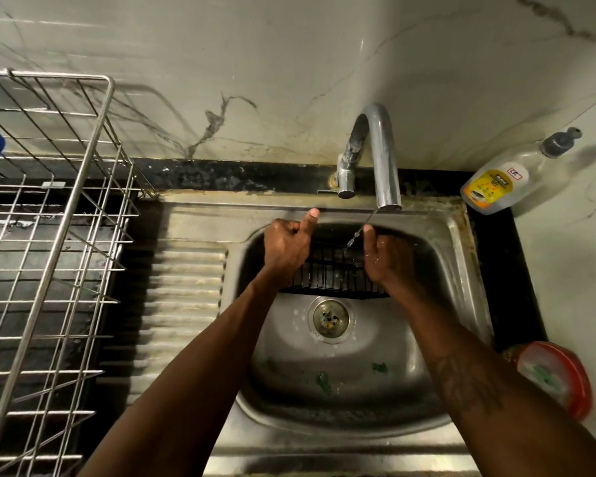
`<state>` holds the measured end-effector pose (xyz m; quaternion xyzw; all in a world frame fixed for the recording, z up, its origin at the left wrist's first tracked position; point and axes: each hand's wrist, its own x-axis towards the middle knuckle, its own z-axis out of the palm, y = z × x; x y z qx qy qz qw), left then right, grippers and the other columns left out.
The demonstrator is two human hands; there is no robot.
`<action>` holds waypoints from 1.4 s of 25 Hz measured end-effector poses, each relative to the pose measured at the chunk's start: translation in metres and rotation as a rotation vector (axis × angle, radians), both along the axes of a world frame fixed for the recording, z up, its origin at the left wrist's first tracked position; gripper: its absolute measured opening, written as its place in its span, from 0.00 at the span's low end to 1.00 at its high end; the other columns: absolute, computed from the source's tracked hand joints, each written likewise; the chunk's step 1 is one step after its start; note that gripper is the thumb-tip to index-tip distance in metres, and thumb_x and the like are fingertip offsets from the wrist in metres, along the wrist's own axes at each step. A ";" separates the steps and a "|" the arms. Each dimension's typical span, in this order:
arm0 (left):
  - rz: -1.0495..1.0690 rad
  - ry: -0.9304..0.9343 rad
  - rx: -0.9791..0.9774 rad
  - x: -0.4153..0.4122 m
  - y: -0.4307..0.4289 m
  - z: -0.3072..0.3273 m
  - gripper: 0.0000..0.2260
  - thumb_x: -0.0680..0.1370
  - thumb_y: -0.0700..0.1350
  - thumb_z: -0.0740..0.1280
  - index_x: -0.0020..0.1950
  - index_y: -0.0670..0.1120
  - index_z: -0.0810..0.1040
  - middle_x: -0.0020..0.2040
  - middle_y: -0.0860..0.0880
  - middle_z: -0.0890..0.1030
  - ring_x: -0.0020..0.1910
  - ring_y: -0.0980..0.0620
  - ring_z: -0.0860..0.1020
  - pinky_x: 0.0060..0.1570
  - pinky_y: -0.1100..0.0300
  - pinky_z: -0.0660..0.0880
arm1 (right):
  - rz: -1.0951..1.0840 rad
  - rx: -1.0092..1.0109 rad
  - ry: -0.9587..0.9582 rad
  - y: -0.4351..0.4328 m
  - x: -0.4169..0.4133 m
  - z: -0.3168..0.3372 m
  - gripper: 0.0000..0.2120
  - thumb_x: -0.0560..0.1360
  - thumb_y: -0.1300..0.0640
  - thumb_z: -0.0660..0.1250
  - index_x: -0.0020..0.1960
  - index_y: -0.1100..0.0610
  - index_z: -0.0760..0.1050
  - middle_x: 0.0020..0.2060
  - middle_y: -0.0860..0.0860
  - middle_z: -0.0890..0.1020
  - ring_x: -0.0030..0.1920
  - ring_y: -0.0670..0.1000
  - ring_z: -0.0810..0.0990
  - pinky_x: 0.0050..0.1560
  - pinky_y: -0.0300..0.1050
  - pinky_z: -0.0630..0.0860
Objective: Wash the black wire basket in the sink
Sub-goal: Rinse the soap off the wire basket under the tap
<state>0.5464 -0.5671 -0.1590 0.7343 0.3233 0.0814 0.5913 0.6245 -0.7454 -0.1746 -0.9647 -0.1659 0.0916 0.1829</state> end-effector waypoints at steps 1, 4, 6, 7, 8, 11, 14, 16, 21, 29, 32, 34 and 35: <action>0.004 -0.013 -0.005 -0.002 0.003 0.001 0.28 0.77 0.61 0.68 0.37 0.34 0.79 0.29 0.39 0.79 0.25 0.48 0.75 0.28 0.58 0.74 | -0.016 -0.045 0.007 -0.007 0.006 -0.004 0.32 0.85 0.42 0.46 0.39 0.58 0.80 0.27 0.50 0.75 0.29 0.47 0.72 0.36 0.41 0.64; 0.001 0.053 0.123 0.000 0.013 0.001 0.28 0.79 0.62 0.64 0.33 0.39 0.77 0.25 0.46 0.76 0.24 0.53 0.73 0.30 0.61 0.72 | -0.035 -0.082 -0.051 0.008 0.004 -0.004 0.34 0.85 0.42 0.46 0.30 0.57 0.74 0.23 0.48 0.73 0.26 0.50 0.75 0.31 0.41 0.63; -0.115 0.198 0.511 -0.004 0.017 -0.007 0.26 0.82 0.64 0.56 0.36 0.47 0.79 0.29 0.50 0.78 0.29 0.54 0.77 0.36 0.59 0.74 | -0.032 -0.163 -0.093 0.022 -0.005 0.001 0.32 0.86 0.44 0.49 0.33 0.58 0.76 0.27 0.52 0.76 0.31 0.54 0.77 0.36 0.43 0.65; -0.181 0.261 0.696 -0.008 0.010 -0.009 0.26 0.83 0.63 0.51 0.40 0.48 0.79 0.33 0.50 0.80 0.32 0.52 0.79 0.40 0.57 0.75 | -0.022 -0.185 -0.102 0.027 -0.009 0.003 0.31 0.86 0.45 0.50 0.34 0.59 0.77 0.28 0.54 0.78 0.33 0.56 0.79 0.39 0.44 0.66; -0.230 0.272 0.821 -0.011 -0.001 -0.010 0.27 0.83 0.62 0.48 0.44 0.49 0.80 0.35 0.50 0.82 0.35 0.50 0.80 0.45 0.55 0.75 | -0.006 -0.193 -0.095 0.034 -0.012 0.006 0.30 0.85 0.45 0.51 0.33 0.58 0.77 0.29 0.55 0.79 0.34 0.56 0.80 0.40 0.45 0.67; -0.248 0.275 0.824 -0.004 -0.035 -0.006 0.25 0.85 0.57 0.47 0.49 0.47 0.81 0.42 0.47 0.84 0.48 0.46 0.81 0.62 0.48 0.68 | 0.045 -0.145 -0.132 0.052 -0.013 0.016 0.28 0.84 0.44 0.54 0.29 0.54 0.74 0.26 0.51 0.76 0.30 0.54 0.78 0.37 0.43 0.66; -0.155 0.360 0.662 0.009 -0.028 -0.010 0.26 0.84 0.58 0.49 0.47 0.44 0.80 0.46 0.44 0.83 0.50 0.45 0.80 0.64 0.48 0.69 | 0.182 -0.154 -0.149 0.051 0.001 0.027 0.31 0.84 0.40 0.51 0.29 0.53 0.72 0.24 0.47 0.72 0.26 0.48 0.73 0.35 0.42 0.71; -0.192 0.371 0.691 0.007 -0.020 -0.014 0.24 0.83 0.60 0.51 0.50 0.45 0.80 0.47 0.43 0.82 0.49 0.44 0.80 0.60 0.48 0.72 | 0.286 -0.115 -0.094 0.031 0.014 0.029 0.29 0.84 0.39 0.52 0.33 0.53 0.76 0.26 0.48 0.74 0.28 0.48 0.75 0.38 0.43 0.73; 0.065 0.283 0.138 0.015 -0.025 -0.016 0.17 0.80 0.60 0.61 0.42 0.49 0.79 0.40 0.47 0.83 0.40 0.50 0.82 0.48 0.49 0.82 | 0.072 0.433 0.064 0.000 0.016 0.052 0.27 0.83 0.43 0.61 0.27 0.51 0.67 0.23 0.49 0.72 0.25 0.53 0.74 0.31 0.49 0.73; 0.172 -0.064 -0.504 0.019 -0.041 0.024 0.17 0.84 0.54 0.58 0.45 0.47 0.81 0.39 0.50 0.85 0.44 0.52 0.84 0.43 0.60 0.80 | 0.133 -0.062 -0.188 0.074 -0.009 0.072 0.30 0.85 0.41 0.47 0.41 0.55 0.80 0.34 0.54 0.83 0.35 0.54 0.82 0.39 0.45 0.74; 0.195 -0.082 -0.497 0.011 -0.033 0.012 0.11 0.81 0.52 0.65 0.48 0.45 0.79 0.44 0.44 0.85 0.43 0.49 0.84 0.45 0.56 0.81 | 0.234 0.005 -0.109 0.036 -0.001 0.073 0.26 0.85 0.43 0.51 0.38 0.54 0.76 0.34 0.54 0.79 0.36 0.55 0.79 0.40 0.44 0.68; 0.226 -0.087 -0.567 0.009 -0.030 0.011 0.09 0.78 0.51 0.69 0.51 0.46 0.76 0.51 0.42 0.84 0.49 0.44 0.84 0.54 0.50 0.80 | 0.161 -0.028 -0.097 0.009 0.015 0.073 0.25 0.85 0.43 0.53 0.36 0.54 0.74 0.33 0.54 0.78 0.38 0.58 0.80 0.40 0.44 0.68; 0.239 -0.073 -0.566 0.014 -0.031 0.011 0.11 0.78 0.52 0.70 0.52 0.45 0.77 0.51 0.41 0.84 0.50 0.43 0.83 0.56 0.48 0.79 | 0.125 -0.064 -0.114 0.007 0.020 0.070 0.24 0.85 0.42 0.53 0.37 0.53 0.74 0.33 0.53 0.76 0.38 0.58 0.80 0.40 0.44 0.68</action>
